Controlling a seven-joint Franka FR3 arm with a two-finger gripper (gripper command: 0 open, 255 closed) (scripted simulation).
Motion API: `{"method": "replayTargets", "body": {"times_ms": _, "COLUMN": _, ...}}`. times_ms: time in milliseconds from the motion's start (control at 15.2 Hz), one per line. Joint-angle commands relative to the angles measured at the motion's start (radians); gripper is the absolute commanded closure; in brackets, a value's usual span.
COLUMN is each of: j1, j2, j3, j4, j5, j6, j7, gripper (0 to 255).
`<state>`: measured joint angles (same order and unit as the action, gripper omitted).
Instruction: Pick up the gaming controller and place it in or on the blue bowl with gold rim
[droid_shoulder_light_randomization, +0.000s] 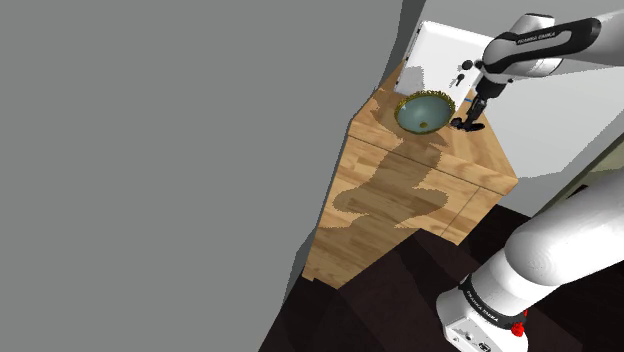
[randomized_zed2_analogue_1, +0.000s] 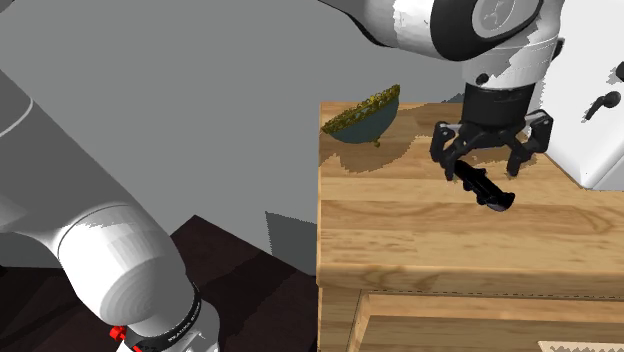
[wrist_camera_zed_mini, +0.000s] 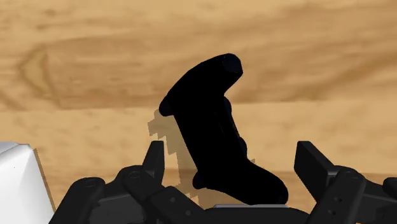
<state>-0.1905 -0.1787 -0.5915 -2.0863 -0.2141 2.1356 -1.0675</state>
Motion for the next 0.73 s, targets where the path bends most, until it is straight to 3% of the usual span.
{"method": "replayTargets", "body": {"times_ms": 0, "j1": 0.003, "j2": 0.02, "j3": -0.007, "j4": -0.005, "j5": 0.008, "j6": 0.019, "j7": -0.025, "gripper": 0}}
{"method": "replayTargets", "body": {"times_ms": 264, "j1": 0.002, "j2": 0.047, "j3": -0.017, "j4": -0.028, "j5": 0.021, "j6": 0.066, "j7": -0.035, "gripper": 0}}
{"method": "replayTargets", "body": {"times_ms": 660, "j1": 0.002, "j2": 0.047, "j3": -0.017, "j4": -0.028, "j5": 0.021, "j6": 0.066, "j7": -0.035, "gripper": 0}}
